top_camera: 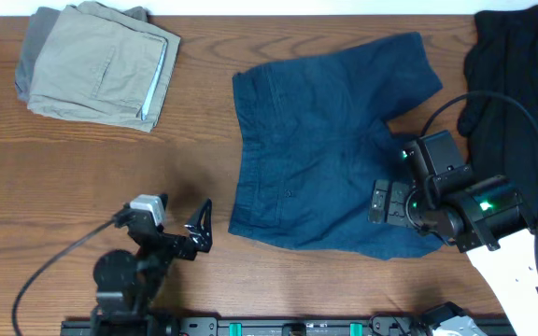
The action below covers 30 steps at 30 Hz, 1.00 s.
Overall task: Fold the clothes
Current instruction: 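Move the left gripper to the shorts' left edge and grasp it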
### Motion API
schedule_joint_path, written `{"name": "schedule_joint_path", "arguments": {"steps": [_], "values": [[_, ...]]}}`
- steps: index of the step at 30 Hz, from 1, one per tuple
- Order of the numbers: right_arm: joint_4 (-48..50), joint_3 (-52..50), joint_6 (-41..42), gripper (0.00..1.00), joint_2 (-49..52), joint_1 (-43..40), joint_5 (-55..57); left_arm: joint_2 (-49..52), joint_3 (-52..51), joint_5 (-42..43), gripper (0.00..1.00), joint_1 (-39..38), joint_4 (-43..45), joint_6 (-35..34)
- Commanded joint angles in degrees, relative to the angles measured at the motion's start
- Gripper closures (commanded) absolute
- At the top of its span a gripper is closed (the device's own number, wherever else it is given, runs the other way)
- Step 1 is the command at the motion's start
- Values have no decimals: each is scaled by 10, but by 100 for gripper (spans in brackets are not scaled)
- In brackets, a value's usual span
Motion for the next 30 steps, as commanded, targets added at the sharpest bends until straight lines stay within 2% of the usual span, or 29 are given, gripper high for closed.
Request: {"name": "schedule_joint_path", "arguments": {"steps": [1, 4, 9, 14, 19, 24, 30], "values": [[11, -2, 11, 1, -7, 4, 17, 84, 118, 19, 2, -2, -61, 60], [26, -2, 11, 1, -7, 2, -6, 199, 246, 14, 2, -2, -182, 104], [41, -2, 11, 1, -7, -15, -13, 396, 458, 6, 2, -2, -413, 106], [47, -2, -9, 1, -7, -75, -17, 513, 564, 4, 2, -2, -537, 106], [47, -2, -61, 1, -7, -184, -42, 539, 559, -12, 2, -24, -570, 89], [45, -2, -112, 1, -7, -278, -97, 528, 539, -38, 2, -105, -567, 45], [42, -2, -133, 1, -7, -319, -112, 529, 504, -63, 2, -208, -513, -1]]}}
